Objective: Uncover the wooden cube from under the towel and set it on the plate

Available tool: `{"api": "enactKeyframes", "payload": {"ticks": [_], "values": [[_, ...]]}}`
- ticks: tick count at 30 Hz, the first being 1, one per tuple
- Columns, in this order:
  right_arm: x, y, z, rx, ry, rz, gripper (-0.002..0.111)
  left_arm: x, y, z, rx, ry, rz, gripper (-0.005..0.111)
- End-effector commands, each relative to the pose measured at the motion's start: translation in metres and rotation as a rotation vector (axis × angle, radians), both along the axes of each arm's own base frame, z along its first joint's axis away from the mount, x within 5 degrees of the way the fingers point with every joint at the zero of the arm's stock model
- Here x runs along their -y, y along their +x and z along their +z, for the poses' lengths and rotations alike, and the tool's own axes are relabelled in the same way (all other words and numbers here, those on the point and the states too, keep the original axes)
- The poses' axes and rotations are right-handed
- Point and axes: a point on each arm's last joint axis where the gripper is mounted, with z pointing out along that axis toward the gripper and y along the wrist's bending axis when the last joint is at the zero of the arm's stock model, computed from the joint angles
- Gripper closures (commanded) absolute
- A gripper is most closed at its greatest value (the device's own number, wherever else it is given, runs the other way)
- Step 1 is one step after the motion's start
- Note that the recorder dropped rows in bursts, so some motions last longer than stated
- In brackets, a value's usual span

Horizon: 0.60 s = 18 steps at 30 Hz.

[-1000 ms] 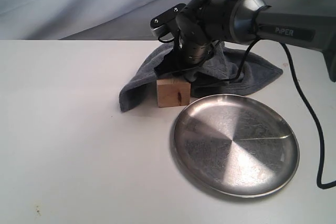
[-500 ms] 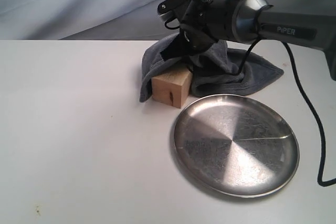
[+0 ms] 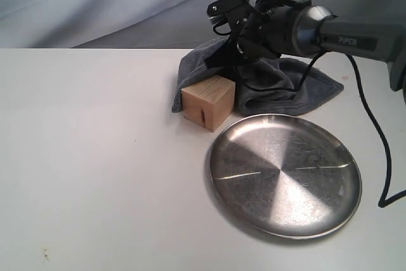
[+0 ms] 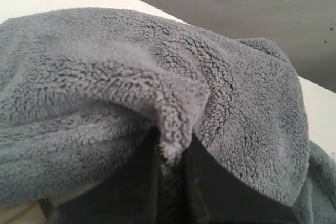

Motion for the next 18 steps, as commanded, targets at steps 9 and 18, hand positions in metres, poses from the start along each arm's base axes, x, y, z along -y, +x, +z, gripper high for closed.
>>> {"api": "enactKeyframes", "payload": {"ticks": [9,18], "values": [[-0.007,0.009,-0.019,0.027,0.043,0.08,0.104,0.0,0.0,0.0,0.01,-0.006,0.003,0.107],[-0.002,0.011,-0.019,0.033,0.001,0.073,0.051,0.0,0.0,0.0,0.01,-0.006,0.003,0.107]]}}
